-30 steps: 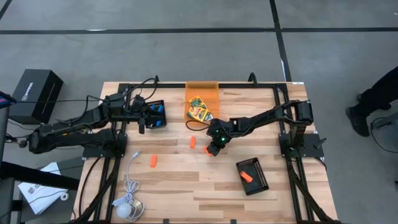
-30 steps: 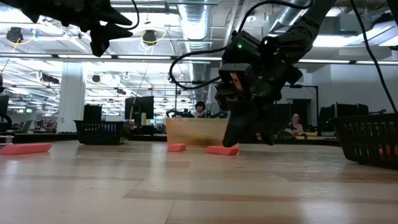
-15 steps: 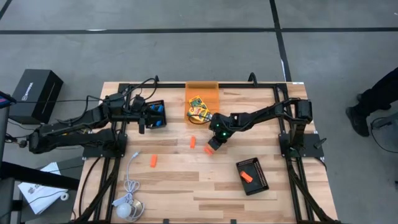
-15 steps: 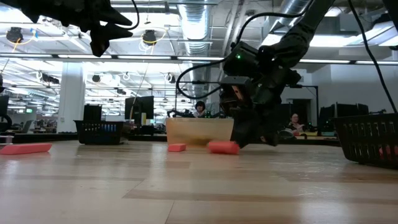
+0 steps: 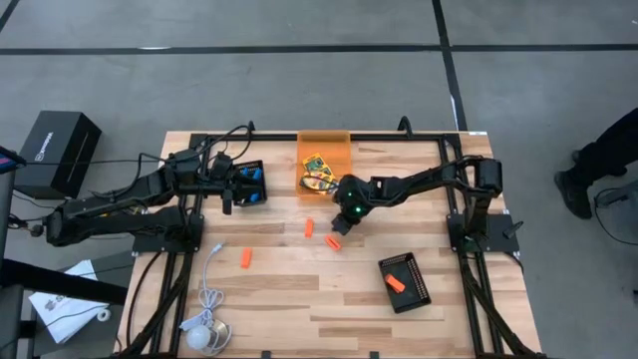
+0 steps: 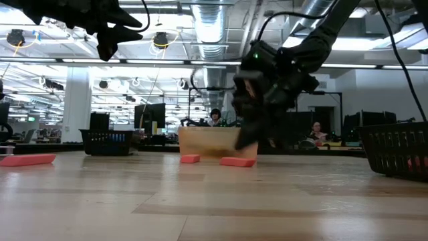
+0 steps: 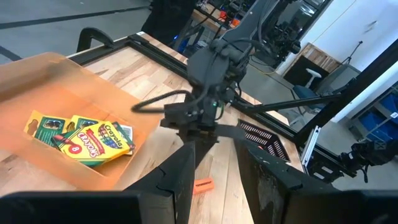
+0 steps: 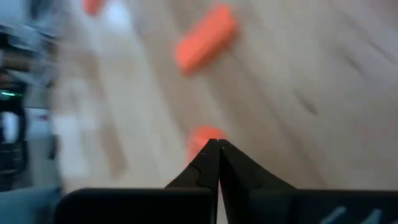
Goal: Pick & Place School Supplies
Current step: Put the orange eraser into the bottom black bin
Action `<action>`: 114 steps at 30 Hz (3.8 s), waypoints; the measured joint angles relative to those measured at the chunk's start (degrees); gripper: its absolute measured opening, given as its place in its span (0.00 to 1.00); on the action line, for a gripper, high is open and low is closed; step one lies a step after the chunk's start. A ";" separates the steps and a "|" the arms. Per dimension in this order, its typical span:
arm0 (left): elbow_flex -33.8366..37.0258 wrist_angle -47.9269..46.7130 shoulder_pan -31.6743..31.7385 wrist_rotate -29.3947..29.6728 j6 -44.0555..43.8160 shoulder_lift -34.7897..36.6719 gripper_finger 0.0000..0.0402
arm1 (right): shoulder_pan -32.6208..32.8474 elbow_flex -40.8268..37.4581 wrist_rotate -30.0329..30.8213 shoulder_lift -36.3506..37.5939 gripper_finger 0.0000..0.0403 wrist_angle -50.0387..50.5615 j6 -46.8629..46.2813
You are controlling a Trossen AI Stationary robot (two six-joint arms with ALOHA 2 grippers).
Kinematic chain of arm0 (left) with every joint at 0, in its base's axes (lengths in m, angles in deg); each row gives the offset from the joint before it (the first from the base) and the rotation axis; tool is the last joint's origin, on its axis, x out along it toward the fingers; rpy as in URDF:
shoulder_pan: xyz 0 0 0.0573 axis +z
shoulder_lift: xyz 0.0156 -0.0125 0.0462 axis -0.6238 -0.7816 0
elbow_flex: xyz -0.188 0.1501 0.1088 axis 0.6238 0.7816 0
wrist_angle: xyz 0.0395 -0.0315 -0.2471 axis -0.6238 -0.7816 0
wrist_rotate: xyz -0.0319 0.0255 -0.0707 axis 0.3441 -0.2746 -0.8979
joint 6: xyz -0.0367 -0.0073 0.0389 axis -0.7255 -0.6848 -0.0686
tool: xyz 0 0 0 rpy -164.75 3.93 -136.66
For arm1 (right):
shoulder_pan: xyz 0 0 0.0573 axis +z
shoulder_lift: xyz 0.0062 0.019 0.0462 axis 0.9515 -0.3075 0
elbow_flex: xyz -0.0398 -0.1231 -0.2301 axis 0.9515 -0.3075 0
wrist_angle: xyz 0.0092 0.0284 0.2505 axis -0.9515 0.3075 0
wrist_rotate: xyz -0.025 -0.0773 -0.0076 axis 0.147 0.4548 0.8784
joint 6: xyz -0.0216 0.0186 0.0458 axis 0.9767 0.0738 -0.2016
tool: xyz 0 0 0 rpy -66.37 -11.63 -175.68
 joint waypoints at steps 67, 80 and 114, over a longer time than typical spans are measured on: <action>0.00 -0.04 -0.01 0.02 0.17 -0.01 0.29 | 0.11 -0.02 -0.69 -1.73 0.00 7.28 3.85; 0.00 -0.02 -0.02 0.00 0.17 -0.01 0.29 | -1.37 -0.25 -3.32 -1.45 0.00 1.14 2.51; 0.04 -0.04 -0.01 0.02 0.20 -0.10 0.29 | 2.86 -0.04 -5.19 -2.14 0.00 -3.32 -0.43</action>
